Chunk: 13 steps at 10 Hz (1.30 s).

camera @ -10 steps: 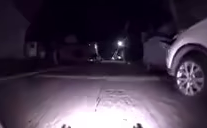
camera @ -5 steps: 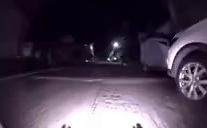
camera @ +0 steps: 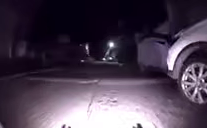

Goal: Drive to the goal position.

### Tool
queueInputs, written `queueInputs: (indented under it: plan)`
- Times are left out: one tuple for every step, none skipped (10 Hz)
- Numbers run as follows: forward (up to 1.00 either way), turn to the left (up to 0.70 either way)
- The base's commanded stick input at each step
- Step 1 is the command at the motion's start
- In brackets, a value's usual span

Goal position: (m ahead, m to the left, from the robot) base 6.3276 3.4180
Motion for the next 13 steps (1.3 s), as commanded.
queueInputs:
  plan:
    - [0.45,0.00]
    - [0.45,0.00]
    - [0.45,0.00]
    - [0.45,0.00]
    - [0.45,0.00]
    - [0.45,0.00]
    - [0.45,-0.05]
    - [0.45,-0.17]
    - [0.45,-0.27]
    - [0.45,-0.27]
    - [0.45,-0.27]
    - [0.45,-0.27]
    - [0.45,-0.27]
